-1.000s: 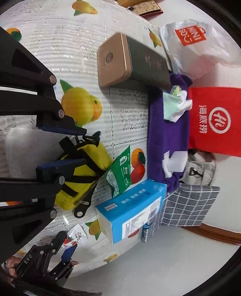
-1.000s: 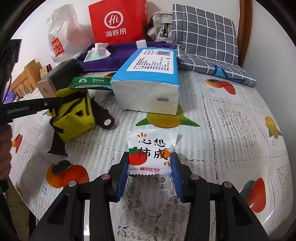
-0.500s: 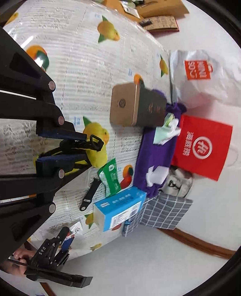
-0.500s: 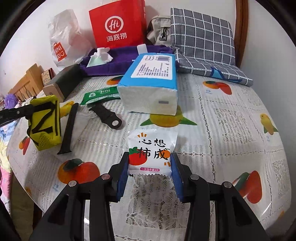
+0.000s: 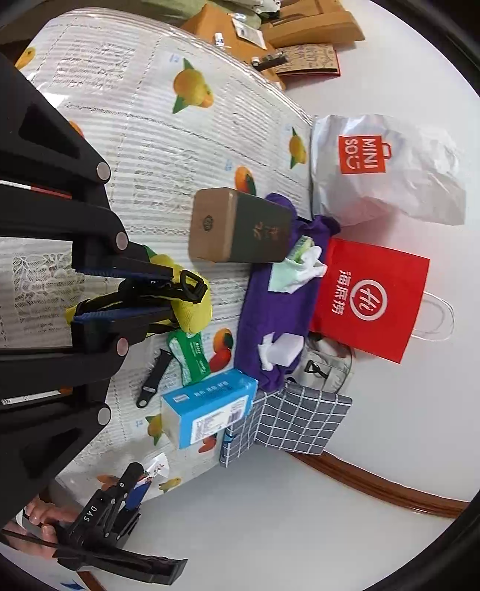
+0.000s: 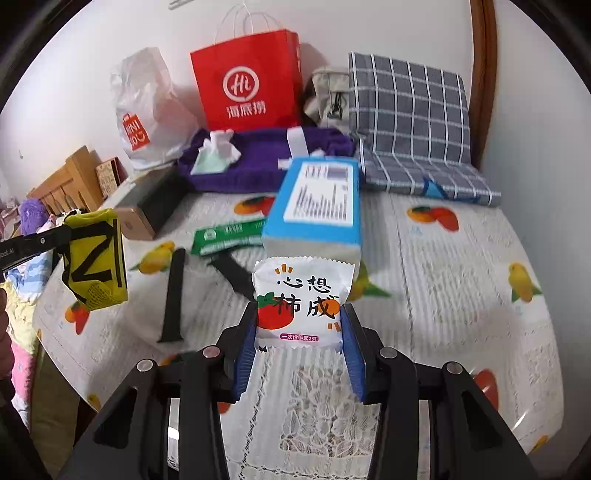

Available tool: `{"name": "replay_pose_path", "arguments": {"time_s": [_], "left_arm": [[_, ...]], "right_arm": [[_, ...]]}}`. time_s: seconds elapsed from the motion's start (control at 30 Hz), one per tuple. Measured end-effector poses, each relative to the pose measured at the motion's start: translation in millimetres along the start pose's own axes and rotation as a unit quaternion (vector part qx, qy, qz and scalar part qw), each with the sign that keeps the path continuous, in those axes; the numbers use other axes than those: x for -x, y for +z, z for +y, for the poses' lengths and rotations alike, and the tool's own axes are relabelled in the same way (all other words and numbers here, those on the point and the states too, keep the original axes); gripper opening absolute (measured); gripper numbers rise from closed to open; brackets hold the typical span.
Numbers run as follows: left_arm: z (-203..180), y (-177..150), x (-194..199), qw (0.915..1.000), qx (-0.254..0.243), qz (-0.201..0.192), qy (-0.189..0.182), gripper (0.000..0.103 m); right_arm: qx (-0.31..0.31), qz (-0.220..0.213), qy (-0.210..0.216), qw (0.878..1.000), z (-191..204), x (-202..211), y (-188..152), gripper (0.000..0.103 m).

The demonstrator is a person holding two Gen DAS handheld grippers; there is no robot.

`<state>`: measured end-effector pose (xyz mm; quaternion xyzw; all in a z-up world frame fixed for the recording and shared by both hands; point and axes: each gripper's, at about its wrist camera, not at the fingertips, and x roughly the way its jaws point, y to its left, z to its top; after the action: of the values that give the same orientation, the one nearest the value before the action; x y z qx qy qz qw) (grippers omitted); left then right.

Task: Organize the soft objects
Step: 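Carry the yellow pouch with the left tool while the right carries the snack packet to the towel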

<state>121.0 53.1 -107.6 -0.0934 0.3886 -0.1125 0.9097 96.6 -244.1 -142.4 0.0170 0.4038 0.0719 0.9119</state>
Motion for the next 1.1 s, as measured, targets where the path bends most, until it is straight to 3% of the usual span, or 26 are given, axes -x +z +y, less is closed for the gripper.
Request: {"name": "replay_pose_path", "arguments": {"time_s": [0.5,1.1], "left_arm": [[-14.2,51.2,-5.3,0.9995,-0.022,-0.019,0.008,0.014],[-19.2,126.2,-50.1,0.9986,-0.028,-0.044,0.009,0.014]], "right_arm": [[0.022,-0.026,0.012,0.999,2.6,-4.1,68.0,0.042],[0.035,-0.031,0.024,0.999,5.7,-54.6,157.6,0.043]]}}
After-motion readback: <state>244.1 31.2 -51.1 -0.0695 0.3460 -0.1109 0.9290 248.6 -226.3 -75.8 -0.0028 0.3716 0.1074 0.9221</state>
